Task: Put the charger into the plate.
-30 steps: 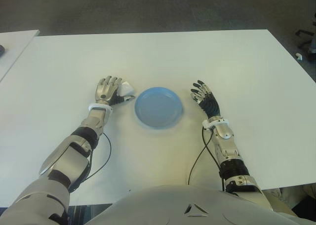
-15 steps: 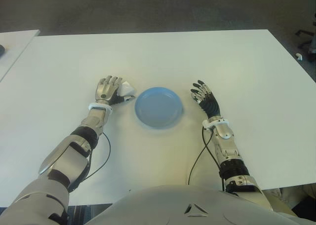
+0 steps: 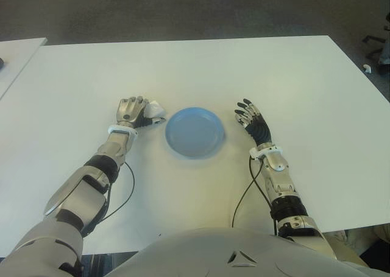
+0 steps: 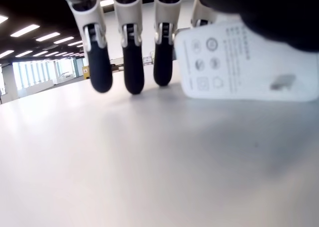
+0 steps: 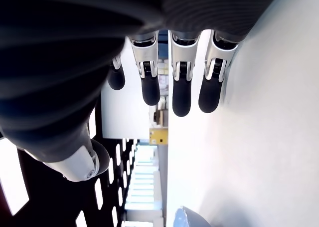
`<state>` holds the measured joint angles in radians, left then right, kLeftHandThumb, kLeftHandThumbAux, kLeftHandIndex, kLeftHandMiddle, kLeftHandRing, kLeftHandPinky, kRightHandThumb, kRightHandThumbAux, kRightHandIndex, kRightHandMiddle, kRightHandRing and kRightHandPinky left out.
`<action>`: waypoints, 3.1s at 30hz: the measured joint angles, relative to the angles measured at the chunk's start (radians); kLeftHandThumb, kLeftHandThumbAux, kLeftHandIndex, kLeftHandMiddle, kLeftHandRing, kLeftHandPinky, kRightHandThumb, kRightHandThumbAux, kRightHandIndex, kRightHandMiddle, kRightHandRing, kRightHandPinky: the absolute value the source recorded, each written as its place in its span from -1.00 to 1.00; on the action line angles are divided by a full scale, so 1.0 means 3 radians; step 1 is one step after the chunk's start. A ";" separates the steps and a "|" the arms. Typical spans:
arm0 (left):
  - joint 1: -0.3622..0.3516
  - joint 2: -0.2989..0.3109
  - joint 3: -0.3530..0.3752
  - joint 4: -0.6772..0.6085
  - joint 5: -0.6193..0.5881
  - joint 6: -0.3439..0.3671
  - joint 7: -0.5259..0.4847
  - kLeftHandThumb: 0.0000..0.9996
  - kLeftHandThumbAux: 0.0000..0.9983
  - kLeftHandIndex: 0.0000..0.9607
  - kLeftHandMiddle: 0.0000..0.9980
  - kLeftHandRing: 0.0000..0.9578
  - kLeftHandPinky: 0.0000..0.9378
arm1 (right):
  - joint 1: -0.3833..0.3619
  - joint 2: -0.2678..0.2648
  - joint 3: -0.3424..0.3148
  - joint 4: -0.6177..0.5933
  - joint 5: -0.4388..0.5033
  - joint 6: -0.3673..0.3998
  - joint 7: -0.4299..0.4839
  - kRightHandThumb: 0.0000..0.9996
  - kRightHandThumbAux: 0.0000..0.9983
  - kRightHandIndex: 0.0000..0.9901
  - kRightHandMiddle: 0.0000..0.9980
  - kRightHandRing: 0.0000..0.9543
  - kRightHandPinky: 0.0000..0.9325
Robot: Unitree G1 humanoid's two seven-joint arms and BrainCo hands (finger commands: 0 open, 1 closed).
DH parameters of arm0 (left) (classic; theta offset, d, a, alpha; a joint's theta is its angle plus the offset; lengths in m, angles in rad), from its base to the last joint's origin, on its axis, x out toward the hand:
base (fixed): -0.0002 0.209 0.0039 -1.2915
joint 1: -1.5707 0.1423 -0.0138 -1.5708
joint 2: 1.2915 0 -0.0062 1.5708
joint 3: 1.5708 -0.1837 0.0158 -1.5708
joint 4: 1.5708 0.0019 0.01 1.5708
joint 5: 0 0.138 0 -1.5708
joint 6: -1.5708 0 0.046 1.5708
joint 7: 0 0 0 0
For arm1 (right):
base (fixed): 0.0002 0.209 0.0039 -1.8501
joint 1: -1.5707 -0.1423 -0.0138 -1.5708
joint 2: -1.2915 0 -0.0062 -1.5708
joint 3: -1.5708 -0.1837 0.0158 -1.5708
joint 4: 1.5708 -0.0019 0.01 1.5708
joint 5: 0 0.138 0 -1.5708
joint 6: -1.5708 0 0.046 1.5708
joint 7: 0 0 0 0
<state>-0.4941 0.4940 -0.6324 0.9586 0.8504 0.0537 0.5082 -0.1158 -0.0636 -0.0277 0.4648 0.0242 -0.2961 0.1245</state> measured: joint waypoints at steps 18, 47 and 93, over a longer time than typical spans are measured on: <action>0.0255 0.0072 0.0377 -0.0489 -0.0257 -0.0275 -0.0111 0.48 0.38 -0.08 0.52 0.57 0.57 | -0.0001 0.0010 0.0006 0.0010 -0.0026 -0.0024 -0.0087 -1.00 0.31 -0.97 -0.64 -0.58 -0.55; 0.0586 0.0259 0.0824 -0.1236 -0.0386 -0.0629 -0.0322 0.50 0.39 -0.08 0.67 0.74 0.75 | -0.0034 0.0013 0.0002 0.0146 -0.0001 -0.0167 -0.0049 -1.00 0.18 -0.99 -0.62 -0.57 -0.57; 0.0699 0.0132 0.1403 -0.2953 -0.0683 -0.0659 -0.1300 0.50 0.39 -0.08 0.71 0.78 0.78 | -0.0069 0.0028 -0.0026 0.0230 0.0029 -0.0227 -0.0019 -1.00 0.24 -1.00 -0.66 -0.60 -0.58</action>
<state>-0.2844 0.5338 -0.2116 0.0729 0.6456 -0.1439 0.1183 -0.1364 -0.0550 -0.0355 0.5337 0.0328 -0.3642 0.1187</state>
